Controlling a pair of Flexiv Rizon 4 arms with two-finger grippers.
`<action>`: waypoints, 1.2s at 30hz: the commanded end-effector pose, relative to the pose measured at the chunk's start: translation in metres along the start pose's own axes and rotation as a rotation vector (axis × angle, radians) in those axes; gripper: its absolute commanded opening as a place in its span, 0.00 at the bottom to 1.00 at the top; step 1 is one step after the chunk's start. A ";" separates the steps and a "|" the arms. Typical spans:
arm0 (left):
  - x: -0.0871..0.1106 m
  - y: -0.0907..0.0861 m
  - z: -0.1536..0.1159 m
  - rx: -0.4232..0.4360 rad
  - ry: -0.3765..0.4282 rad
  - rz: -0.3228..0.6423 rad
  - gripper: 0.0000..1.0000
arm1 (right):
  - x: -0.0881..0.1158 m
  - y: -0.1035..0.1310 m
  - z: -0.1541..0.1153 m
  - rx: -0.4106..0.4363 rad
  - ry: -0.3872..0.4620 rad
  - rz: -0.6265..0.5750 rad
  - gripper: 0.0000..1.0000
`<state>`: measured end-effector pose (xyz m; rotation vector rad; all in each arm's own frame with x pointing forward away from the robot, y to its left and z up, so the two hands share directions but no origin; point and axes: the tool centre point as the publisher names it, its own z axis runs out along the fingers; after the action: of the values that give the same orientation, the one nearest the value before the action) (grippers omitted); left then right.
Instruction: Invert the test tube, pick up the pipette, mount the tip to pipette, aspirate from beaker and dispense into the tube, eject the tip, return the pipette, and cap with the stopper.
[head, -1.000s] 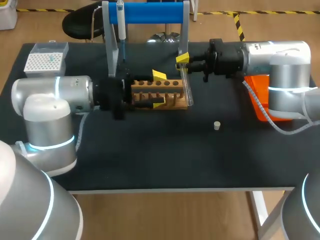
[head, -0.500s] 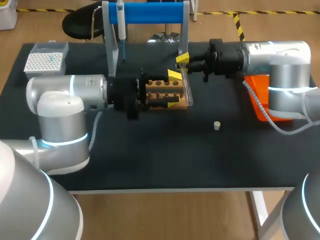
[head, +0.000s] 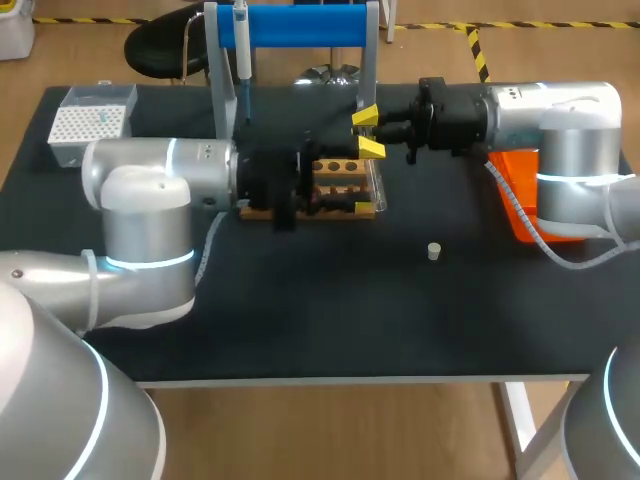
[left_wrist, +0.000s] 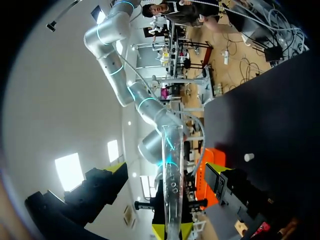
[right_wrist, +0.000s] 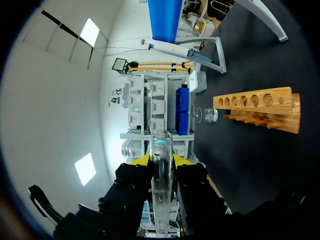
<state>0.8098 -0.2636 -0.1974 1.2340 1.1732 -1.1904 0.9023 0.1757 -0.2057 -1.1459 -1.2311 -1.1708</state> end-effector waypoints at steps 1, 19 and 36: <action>0.001 0.006 0.006 0.010 -0.003 0.002 1.00 | 0.001 0.000 -0.001 0.001 -0.004 0.000 0.00; 0.002 0.006 0.006 0.007 -0.002 0.008 0.73 | 0.001 0.000 -0.001 0.001 -0.004 0.000 0.00; 0.002 0.006 0.009 0.019 0.002 0.012 0.42 | 0.001 0.000 -0.001 0.001 -0.004 0.000 0.00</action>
<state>0.8143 -0.2710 -0.1984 1.2526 1.1605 -1.1928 0.9023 0.1757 -0.2057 -1.1459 -1.2311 -1.1707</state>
